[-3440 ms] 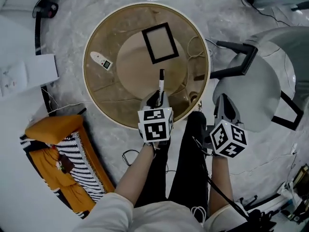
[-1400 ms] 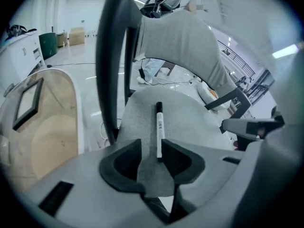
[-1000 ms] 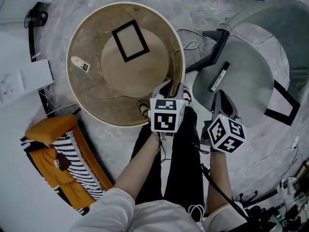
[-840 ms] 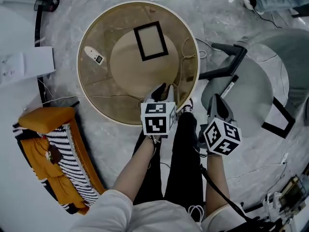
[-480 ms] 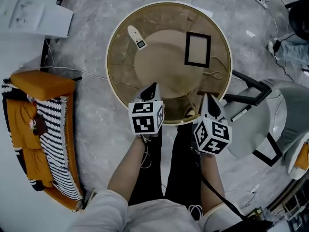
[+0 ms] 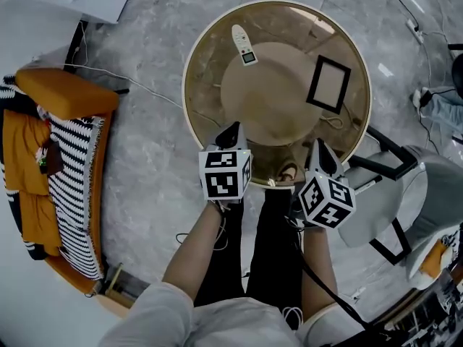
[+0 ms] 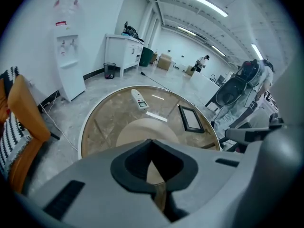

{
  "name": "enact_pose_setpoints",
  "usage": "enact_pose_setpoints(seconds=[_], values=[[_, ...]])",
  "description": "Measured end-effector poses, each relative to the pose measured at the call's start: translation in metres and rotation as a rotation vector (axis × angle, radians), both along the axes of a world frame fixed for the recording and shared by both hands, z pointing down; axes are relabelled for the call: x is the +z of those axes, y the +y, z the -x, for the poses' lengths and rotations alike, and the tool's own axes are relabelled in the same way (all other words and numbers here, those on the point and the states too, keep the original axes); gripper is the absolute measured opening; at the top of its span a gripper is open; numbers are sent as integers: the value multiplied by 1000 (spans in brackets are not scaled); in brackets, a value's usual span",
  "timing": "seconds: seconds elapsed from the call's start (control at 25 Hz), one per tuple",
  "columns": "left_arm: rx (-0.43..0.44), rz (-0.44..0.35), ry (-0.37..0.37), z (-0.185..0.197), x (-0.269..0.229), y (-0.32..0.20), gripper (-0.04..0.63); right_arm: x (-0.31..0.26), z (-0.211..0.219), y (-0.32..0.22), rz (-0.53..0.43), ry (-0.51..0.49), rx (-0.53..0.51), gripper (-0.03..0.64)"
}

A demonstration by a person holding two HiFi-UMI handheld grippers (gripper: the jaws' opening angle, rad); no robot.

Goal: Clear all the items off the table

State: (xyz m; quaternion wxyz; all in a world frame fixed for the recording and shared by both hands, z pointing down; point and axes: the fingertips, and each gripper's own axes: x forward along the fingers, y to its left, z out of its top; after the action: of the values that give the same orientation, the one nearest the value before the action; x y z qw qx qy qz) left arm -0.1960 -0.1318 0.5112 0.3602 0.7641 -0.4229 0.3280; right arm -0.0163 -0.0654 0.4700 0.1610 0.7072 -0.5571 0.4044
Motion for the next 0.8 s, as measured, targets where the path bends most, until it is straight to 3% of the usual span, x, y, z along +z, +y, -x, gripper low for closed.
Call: enact_pose_setpoints(seconds=[0.24, 0.56, 0.8], values=[[47, 30, 5, -24, 11, -5, 8, 8, -19, 4, 16, -5, 52, 23], [167, 10, -16, -94, 27, -23, 8, 33, -65, 4, 30, -24, 120, 24], [218, 40, -46, -132, 46, -30, 8, 49, -98, 2, 45, -39, 165, 23]])
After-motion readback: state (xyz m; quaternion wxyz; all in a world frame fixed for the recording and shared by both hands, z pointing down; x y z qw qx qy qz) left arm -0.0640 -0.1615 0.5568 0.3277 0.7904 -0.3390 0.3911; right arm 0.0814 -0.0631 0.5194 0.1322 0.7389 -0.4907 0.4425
